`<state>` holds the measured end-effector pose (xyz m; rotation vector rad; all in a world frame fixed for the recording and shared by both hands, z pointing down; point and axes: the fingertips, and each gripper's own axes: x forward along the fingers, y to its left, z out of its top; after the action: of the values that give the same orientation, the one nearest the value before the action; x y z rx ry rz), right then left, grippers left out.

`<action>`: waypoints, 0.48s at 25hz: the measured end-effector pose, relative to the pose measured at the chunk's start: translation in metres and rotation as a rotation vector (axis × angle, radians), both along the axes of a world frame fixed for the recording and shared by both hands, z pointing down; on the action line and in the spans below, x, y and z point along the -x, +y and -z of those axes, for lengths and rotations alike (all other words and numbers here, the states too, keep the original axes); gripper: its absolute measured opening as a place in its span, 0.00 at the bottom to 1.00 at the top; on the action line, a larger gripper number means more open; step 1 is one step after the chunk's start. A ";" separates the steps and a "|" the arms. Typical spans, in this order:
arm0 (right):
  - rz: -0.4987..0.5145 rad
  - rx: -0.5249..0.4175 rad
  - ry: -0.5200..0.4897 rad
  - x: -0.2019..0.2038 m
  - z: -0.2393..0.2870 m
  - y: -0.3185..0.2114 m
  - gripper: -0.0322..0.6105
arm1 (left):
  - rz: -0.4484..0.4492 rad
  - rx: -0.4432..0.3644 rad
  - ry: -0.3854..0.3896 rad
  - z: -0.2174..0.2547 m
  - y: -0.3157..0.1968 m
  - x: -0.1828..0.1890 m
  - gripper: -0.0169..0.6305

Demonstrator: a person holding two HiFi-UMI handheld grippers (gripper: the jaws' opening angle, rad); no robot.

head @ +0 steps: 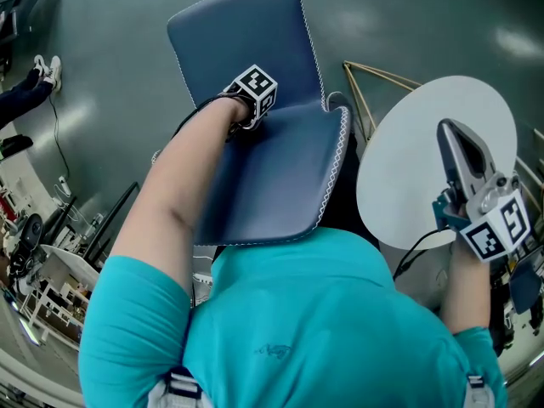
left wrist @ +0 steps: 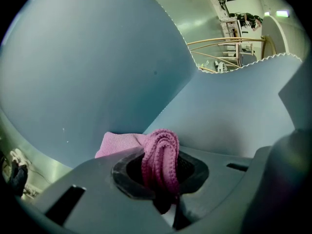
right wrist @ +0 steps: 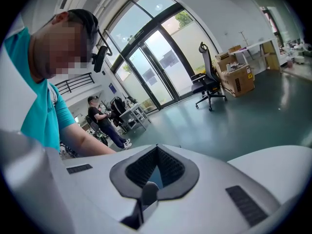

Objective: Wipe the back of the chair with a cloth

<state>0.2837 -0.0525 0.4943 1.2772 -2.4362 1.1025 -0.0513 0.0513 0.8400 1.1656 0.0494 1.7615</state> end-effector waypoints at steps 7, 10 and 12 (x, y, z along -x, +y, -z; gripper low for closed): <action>-0.011 0.002 0.003 -0.007 -0.001 0.003 0.04 | 0.065 0.004 0.054 0.001 -0.003 -0.036 0.12; -0.013 0.000 0.002 -0.006 -0.002 0.002 0.04 | 0.111 0.005 0.071 0.001 -0.006 -0.046 0.12; -0.017 0.001 0.001 -0.008 -0.003 0.004 0.04 | 0.116 0.002 0.072 0.001 -0.006 -0.050 0.12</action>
<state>0.2917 -0.0485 0.4975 1.2999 -2.4286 1.1065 -0.0016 0.0455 0.8390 1.2064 0.0255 1.6180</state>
